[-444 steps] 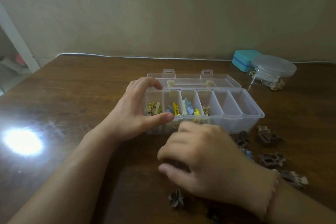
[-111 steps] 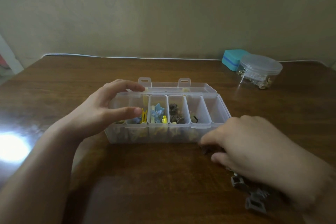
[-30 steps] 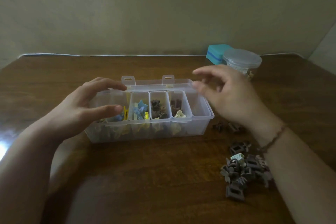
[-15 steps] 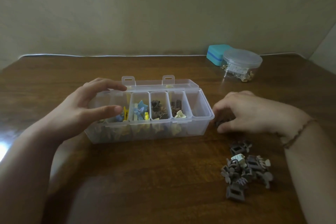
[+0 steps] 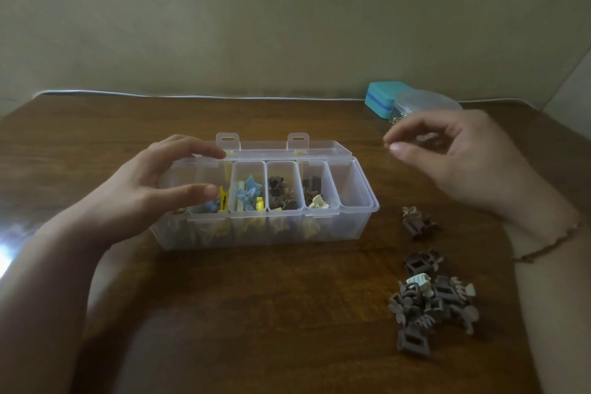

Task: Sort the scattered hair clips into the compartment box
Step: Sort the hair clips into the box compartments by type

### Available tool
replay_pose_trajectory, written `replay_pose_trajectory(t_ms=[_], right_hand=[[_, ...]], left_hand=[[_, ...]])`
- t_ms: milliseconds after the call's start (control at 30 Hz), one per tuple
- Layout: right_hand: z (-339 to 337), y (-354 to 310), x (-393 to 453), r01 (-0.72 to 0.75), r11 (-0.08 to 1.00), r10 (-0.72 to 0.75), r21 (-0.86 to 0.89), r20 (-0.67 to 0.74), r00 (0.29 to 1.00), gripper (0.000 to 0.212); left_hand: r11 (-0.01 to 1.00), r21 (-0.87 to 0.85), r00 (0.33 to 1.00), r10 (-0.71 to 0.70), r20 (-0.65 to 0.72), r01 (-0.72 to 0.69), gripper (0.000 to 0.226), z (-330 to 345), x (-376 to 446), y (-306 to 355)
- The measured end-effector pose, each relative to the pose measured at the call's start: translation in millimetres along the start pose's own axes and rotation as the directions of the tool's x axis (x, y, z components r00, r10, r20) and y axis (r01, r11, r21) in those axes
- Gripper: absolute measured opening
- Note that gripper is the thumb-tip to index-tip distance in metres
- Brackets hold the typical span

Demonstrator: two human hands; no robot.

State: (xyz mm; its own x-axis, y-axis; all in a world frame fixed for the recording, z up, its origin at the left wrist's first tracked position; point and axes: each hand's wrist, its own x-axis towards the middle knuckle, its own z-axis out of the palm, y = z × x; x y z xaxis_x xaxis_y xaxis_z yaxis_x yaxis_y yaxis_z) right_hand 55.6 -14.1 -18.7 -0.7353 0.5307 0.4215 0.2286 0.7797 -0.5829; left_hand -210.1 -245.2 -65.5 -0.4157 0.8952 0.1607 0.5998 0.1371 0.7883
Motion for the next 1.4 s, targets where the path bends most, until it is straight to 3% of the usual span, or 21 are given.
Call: replay_pose_trajectory(t_ms=[100,167,233,300,367,433,500,567,633,733,867,933,1000,1033,1100,1133,1233,1300,1400], right_hand=[[-7.0,17.1,1.5,-0.137,0.934,0.185,-0.329,0.118,0.976,0.013],[-2.5,24.5,2.2,-0.177,0.821,0.376,-0.543,0.281,0.883,0.009],[4.7,27.6,3.4,-0.192,0.793,0.483,-0.578,0.404,0.777,0.011],[8.8,25.5,4.3,-0.203,0.815,0.487,-0.543,0.452,0.748,0.008],[7.2,25.7,4.2,-0.201,0.821,0.458,-0.534,0.408,0.79,0.007],[3.5,24.4,3.5,-0.171,0.844,0.333,-0.508,0.248,0.91,0.011],[2.1,16.6,2.6,-0.112,0.94,0.125,-0.321,0.021,0.992,0.012],[5.7,0.7,0.6,-0.015,1.0,0.013,-0.019,-0.098,0.995,0.009],[14.6,-12.5,-2.0,0.049,0.995,-0.046,0.092,-0.033,0.998,0.006],[23.8,-14.9,-3.9,0.067,0.997,-0.06,-0.043,0.16,0.985,0.004],[6.4,-2.1,-0.9,-0.004,0.998,0.006,-0.058,0.042,0.999,0.003],[-7.2,9.8,0.1,-0.098,0.975,0.108,-0.198,0.043,0.993,0.01],[-16.6,23.0,0.0,-0.179,0.895,0.306,-0.41,0.27,0.913,0.017],[-18.2,28.1,-0.8,-0.195,0.861,0.41,-0.47,0.414,0.813,0.02],[-19.9,31.4,-2.8,-0.232,0.845,0.508,-0.482,0.588,0.63,0.031],[-21.5,30.7,-3.7,-0.239,0.846,0.515,-0.476,0.618,0.594,0.037],[-22.5,28.8,-4.5,-0.201,0.86,0.49,-0.469,0.651,0.58,0.046],[-17.0,29.9,-5.2,-0.203,0.845,0.515,-0.494,0.65,0.559,0.041],[-12.1,36.2,-0.2,-0.212,0.787,0.56,-0.579,0.528,0.638,0.024]], left_hand=[[1.0,0.005,1.0,-0.003,0.002,0.003,0.085,-0.3,0.5,0.1],[1.0,0.011,1.0,-0.004,0.0,0.004,0.084,-0.2,0.6,0.2],[1.0,0.011,1.0,-0.01,0.003,0.009,0.084,0.0,0.6,0.5],[1.0,0.005,1.0,-0.015,0.008,0.015,0.085,-0.2,0.1,0.6],[1.0,-0.002,1.0,-0.014,0.007,0.014,0.084,-0.4,-0.1,0.7],[1.0,-0.005,1.0,-0.013,0.009,0.013,0.084,-0.1,-0.4,1.0],[1.0,-0.006,1.0,-0.01,0.008,0.01,0.084,0.4,-0.3,1.4],[1.0,0.005,1.0,-0.004,0.002,0.004,0.084,0.4,-0.5,1.4],[1.0,0.009,1.0,-0.01,0.001,0.01,0.084,-0.2,-0.7,1.5],[1.0,0.013,1.0,-0.01,0.0,0.01,0.083,-0.5,-0.7,1.7],[1.0,0.015,1.0,-0.009,-0.005,0.009,0.078,0.2,-0.5,1.8],[1.0,0.023,1.0,-0.006,-0.012,0.006,0.082,0.7,-0.8,1.8],[1.0,0.031,1.0,-0.004,-0.015,0.005,0.085,1.1,-0.9,2.0],[1.0,0.029,1.0,-0.006,-0.014,0.006,0.086,0.9,-0.9,1.8],[1.0,0.019,1.0,-0.011,-0.01,0.011,0.086,0.6,-0.6,2.2],[1.0,0.015,1.0,-0.013,-0.007,0.013,0.086,0.7,-0.4,2.4],[1.0,0.011,1.0,-0.01,-0.005,0.01,0.086,1.2,-0.7,2.7],[1.0,0.014,1.0,-0.01,-0.007,0.01,0.086,1.0,-0.9,2.8],[1.0,0.014,1.0,-0.019,-0.006,0.019,0.086,0.9,-0.6,3.1]])
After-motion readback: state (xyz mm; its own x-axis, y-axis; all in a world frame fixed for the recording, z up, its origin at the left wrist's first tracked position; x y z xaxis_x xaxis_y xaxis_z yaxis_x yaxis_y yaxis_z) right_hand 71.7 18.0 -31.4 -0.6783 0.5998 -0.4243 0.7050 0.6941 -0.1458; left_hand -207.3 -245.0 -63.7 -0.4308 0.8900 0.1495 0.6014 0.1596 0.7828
